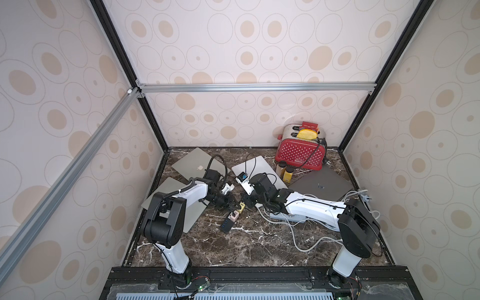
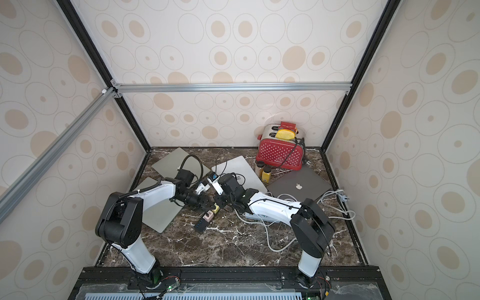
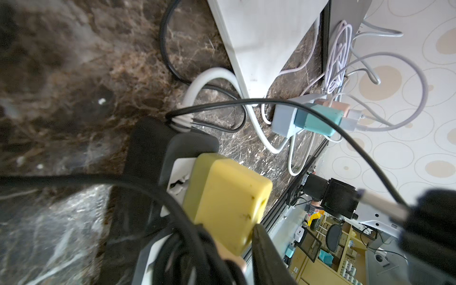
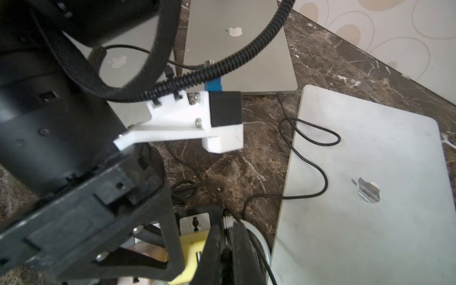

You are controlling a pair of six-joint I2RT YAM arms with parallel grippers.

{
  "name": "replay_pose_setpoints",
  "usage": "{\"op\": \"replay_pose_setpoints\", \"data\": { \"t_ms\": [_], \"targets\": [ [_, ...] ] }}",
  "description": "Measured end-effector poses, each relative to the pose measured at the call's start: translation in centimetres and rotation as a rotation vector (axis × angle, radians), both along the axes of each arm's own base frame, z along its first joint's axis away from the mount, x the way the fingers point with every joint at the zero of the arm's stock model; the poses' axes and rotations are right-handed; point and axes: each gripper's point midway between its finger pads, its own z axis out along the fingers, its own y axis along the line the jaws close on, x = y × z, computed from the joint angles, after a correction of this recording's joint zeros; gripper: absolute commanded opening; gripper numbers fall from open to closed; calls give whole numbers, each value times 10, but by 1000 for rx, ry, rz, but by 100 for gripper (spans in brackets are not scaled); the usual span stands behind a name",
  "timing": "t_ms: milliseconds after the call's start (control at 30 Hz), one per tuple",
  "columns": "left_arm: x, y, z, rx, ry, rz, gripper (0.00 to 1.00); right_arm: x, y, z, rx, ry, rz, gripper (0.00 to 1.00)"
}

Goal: Unplug the laptop charger
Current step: Place the charging cable at the center of the board.

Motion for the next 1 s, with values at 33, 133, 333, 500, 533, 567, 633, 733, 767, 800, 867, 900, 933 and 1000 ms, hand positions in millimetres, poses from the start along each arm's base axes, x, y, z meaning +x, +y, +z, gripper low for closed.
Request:
{"op": "replay_pose_setpoints", "data": {
  "t_ms": [33,133,333,500,533,567,633,733,767,800,867,900,933,1000],
  "targets": [
    [1,0,2,-2,-6,0,37,1,-4,-1,-18,13,-7,0],
    [3,0,3,6,-21,0,49,3,-17,-2,-68,67,-19,1],
    [7,12,3,75,-35,20,60,-15,-41,-30,-161,207,0,3],
    [18,28,9,139,-67,45,85,-49,-55,-74,-223,379,51,8],
    [18,32,11,150,-75,49,95,-55,-56,-81,-230,410,61,11],
    [17,34,14,158,-79,54,99,-59,-56,-86,-235,435,69,13],
    [16,37,23,162,-99,67,99,-65,-55,-94,-239,472,82,21],
    [10,40,36,149,-141,81,99,-70,-55,-99,-245,499,91,37],
    [6,41,39,145,-150,85,99,-70,-55,-100,-246,504,91,43],
    [0,42,41,143,-156,91,99,-71,-55,-100,-245,505,95,50],
    [-11,45,46,137,-166,102,99,-72,-54,-99,-243,507,100,59],
    [-18,46,49,132,-175,110,99,-72,-54,-99,-244,507,104,62],
    [-24,48,53,128,-184,118,99,-73,-54,-99,-243,508,108,63],
    [-36,51,58,121,-207,133,99,-74,-55,-96,-244,508,113,67]
  ]
}}
